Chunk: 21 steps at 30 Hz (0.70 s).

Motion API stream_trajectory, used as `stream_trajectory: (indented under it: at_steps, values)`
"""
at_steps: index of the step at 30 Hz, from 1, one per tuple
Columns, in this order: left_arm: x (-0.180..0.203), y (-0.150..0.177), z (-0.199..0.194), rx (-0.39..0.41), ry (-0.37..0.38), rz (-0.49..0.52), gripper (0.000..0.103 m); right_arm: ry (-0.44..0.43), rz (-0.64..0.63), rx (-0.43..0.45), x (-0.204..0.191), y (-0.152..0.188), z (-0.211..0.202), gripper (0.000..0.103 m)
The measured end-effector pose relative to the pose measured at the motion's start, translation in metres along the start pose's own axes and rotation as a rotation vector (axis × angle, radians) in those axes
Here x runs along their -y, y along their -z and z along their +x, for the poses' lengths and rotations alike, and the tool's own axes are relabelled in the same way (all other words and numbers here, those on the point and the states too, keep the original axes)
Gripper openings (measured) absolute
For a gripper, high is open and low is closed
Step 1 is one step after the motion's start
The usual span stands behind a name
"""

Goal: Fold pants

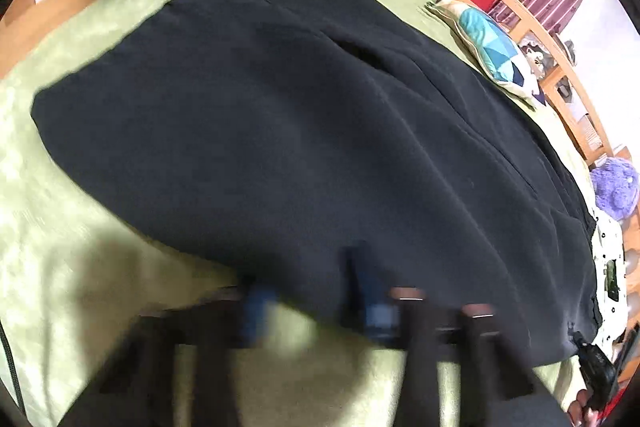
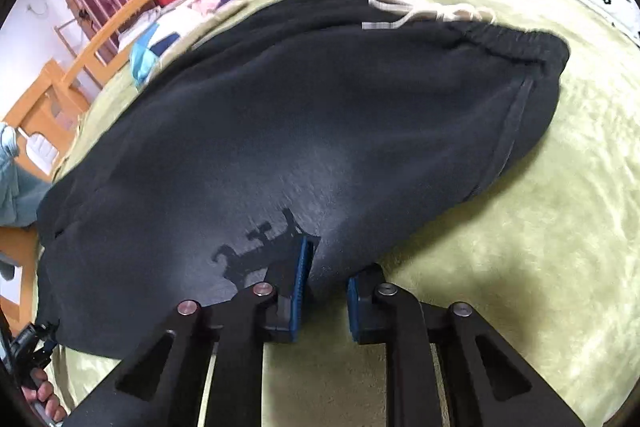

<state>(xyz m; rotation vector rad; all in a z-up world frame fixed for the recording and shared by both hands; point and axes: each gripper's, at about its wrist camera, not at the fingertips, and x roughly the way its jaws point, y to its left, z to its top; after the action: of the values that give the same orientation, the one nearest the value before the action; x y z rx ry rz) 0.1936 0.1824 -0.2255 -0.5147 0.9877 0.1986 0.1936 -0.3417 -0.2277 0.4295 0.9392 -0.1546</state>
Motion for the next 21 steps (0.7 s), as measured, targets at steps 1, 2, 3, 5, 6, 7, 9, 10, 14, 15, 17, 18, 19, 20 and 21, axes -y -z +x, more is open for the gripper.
stream_trajectory:
  at_steps: [1,2,3,5,6,7,9,10,14,15,17,18,19,20,21]
  values:
    - [-0.002,-0.006,-0.006,0.01,0.031,0.0,0.014,-0.008,-0.003,0.013,-0.003,-0.002,-0.005,0.014]
    - [-0.003,-0.01,-0.012,0.025,0.055,-0.002,0.012,-0.012,-0.012,0.025,-0.006,-0.005,-0.011,0.013]
    - [-0.002,-0.013,-0.019,0.043,0.067,-0.003,0.011,-0.016,-0.017,0.038,-0.009,-0.007,-0.017,0.013]
    - [0.004,-0.022,-0.038,0.096,0.073,0.023,0.01,-0.038,-0.022,0.067,-0.013,-0.013,-0.032,0.012]
    - [0.009,-0.027,-0.047,0.119,0.071,0.048,0.01,-0.047,-0.025,0.074,-0.015,-0.017,-0.038,0.012]
    - [0.013,-0.032,-0.053,0.133,0.07,0.069,0.01,-0.055,-0.031,0.087,-0.018,-0.023,-0.044,0.012]
    - [0.02,-0.044,-0.068,0.171,0.08,0.084,0.01,-0.075,-0.047,0.117,-0.025,-0.035,-0.056,0.012]
    - [0.024,-0.05,-0.073,0.187,0.083,0.094,0.01,-0.081,-0.06,0.129,-0.03,-0.043,-0.061,0.012]
    - [0.044,-0.083,-0.09,0.257,0.079,0.134,0.01,-0.097,-0.1,0.175,-0.046,-0.077,-0.08,0.012]
    - [0.05,-0.089,-0.093,0.268,0.076,0.145,0.01,-0.095,-0.108,0.178,-0.049,-0.084,-0.082,0.012]
    - [0.064,-0.107,-0.094,0.3,0.073,0.166,0.01,-0.087,-0.119,0.185,-0.059,-0.103,-0.083,0.011]
    - [0.069,-0.115,-0.093,0.313,0.069,0.174,0.01,-0.087,-0.121,0.192,-0.064,-0.114,-0.081,0.011]
    - [0.077,-0.127,-0.092,0.33,0.062,0.185,0.01,-0.088,-0.125,0.2,-0.069,-0.124,-0.08,0.011]
    - [0.082,-0.13,-0.09,0.34,0.056,0.191,0.01,-0.087,-0.135,0.207,-0.075,-0.134,-0.077,0.011]
    - [0.089,-0.139,-0.086,0.351,0.047,0.197,0.01,-0.086,-0.141,0.212,-0.078,-0.142,-0.074,0.011]
